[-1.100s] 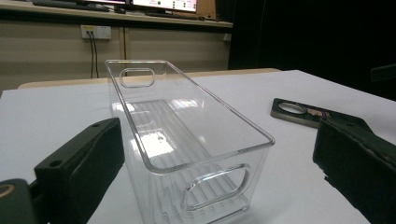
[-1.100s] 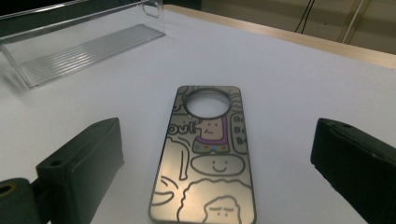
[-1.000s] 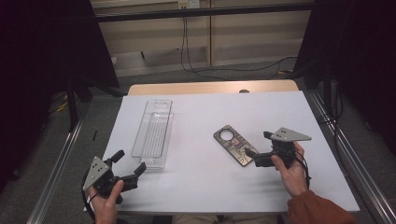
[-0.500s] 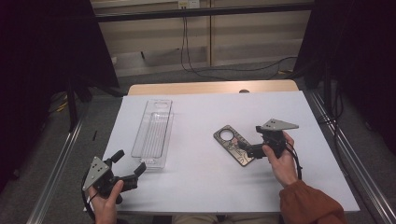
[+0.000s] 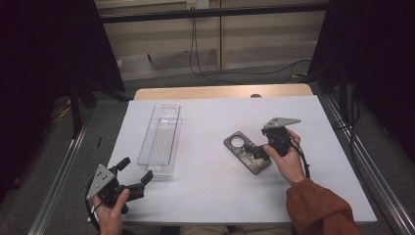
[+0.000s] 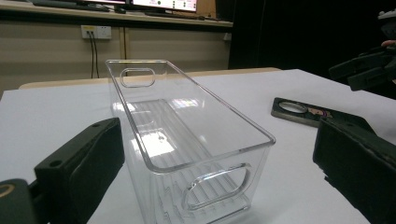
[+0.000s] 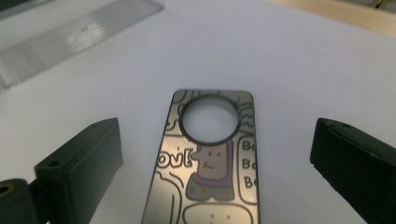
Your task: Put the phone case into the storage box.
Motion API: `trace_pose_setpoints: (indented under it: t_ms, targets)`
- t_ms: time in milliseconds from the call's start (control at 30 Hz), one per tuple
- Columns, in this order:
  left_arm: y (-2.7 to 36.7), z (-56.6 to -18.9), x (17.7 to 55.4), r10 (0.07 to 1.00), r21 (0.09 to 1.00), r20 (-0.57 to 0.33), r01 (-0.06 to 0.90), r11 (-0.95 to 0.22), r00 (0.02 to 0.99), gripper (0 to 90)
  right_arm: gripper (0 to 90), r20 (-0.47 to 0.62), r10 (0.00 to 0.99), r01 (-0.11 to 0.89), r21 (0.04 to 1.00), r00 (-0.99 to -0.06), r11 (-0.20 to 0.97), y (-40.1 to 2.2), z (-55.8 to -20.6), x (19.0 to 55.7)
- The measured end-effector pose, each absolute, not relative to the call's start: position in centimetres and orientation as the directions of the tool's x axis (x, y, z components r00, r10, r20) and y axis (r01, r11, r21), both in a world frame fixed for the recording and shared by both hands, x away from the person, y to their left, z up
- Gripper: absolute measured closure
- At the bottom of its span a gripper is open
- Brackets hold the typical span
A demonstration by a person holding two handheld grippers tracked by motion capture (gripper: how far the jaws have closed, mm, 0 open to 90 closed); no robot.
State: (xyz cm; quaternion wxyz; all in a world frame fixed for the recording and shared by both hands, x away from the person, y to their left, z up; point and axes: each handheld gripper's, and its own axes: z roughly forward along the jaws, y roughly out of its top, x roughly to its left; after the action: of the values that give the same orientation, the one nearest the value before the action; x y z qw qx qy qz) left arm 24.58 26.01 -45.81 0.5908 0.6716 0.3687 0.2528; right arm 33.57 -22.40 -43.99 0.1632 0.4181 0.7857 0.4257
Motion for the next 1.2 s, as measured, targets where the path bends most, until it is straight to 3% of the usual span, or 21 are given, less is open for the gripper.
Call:
trace_pose_setpoints:
  t_ms: [567, 867, 1033, 1200]
  targets:
    - [26.0, -45.8, 24.5, 0.796, 0.980, -0.097, 0.197, -0.028, 0.598, 2.3, 5.7, 0.142, 0.764, 0.645, 0.643, -0.629, 0.412, -20.6, -43.5, 36.5]
    - [26.0, -45.8, 24.5, 0.793, 0.980, -0.102, 0.198, -0.024, 0.601, 2.3, 4.9, 0.157, 0.766, 0.677, 0.598, -0.624, 0.429, -20.6, -43.7, 37.6]
    - [26.0, -45.8, 24.6, 0.796, 0.979, -0.101, 0.201, -0.027, 0.597, 2.3, 6.1, 0.169, 0.764, 0.717, 0.513, -0.623, 0.472, -20.4, -44.4, 38.0]
    - [26.0, -45.8, 24.6, 0.796, 0.979, -0.100, 0.200, -0.027, 0.596, 2.3, 6.2, 0.157, 0.765, 0.723, 0.487, -0.624, 0.490, -20.1, -44.7, 38.4]
